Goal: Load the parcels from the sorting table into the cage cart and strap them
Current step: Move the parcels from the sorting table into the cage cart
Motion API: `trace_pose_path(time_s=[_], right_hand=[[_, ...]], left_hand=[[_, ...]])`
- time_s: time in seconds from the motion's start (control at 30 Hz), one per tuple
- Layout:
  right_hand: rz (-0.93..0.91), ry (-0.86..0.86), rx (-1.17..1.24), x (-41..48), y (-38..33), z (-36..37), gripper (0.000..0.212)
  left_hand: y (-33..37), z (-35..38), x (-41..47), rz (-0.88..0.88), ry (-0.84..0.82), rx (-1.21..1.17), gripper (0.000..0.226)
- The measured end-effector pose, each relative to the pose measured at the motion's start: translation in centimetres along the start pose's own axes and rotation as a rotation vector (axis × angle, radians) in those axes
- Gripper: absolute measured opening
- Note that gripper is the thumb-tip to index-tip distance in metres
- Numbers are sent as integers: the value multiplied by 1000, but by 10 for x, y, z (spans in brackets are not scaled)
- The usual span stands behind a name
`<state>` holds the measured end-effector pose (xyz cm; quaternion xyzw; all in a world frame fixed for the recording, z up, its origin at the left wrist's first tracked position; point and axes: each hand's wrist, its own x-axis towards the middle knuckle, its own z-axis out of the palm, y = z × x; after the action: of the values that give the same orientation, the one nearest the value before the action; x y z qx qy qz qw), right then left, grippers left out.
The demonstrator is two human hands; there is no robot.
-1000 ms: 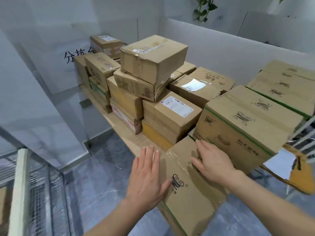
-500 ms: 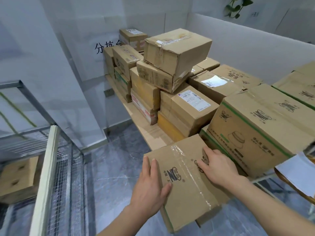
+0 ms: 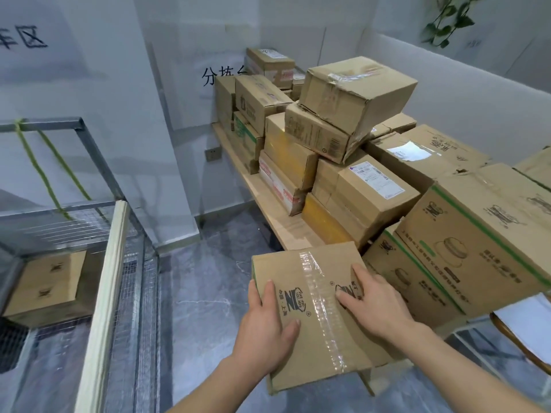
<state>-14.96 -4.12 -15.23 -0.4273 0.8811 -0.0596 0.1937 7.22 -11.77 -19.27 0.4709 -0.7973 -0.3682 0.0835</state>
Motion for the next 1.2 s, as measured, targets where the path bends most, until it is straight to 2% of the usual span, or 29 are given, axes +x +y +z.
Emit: trace_pose_path(time_s=[0.1, 0.37, 0.67, 0.87, 1.07, 1.2], right_hand=[[-50, 14, 20, -5, -41, 6, 92], [-276, 29, 31, -2, -177, 6, 100], [-537, 17, 13, 15, -319, 13, 94], [-741, -37, -17, 33, -413, 30, 92], [-950, -147, -36, 60, -515, 61, 91], [-1107, -248, -40, 79, -579, 83, 98]], left_hand=[[-22, -32, -3, -8, 67, -5, 72], [-97, -131, -2, -76, 283, -6, 94], [-171, -230, -20, -160, 526, -37, 101], [-214, -279, -38, -297, 669, -8, 104], [-262, -319, -45, -530, 793, -28, 114], [-287, -334, -47, -697, 899, -48, 117]])
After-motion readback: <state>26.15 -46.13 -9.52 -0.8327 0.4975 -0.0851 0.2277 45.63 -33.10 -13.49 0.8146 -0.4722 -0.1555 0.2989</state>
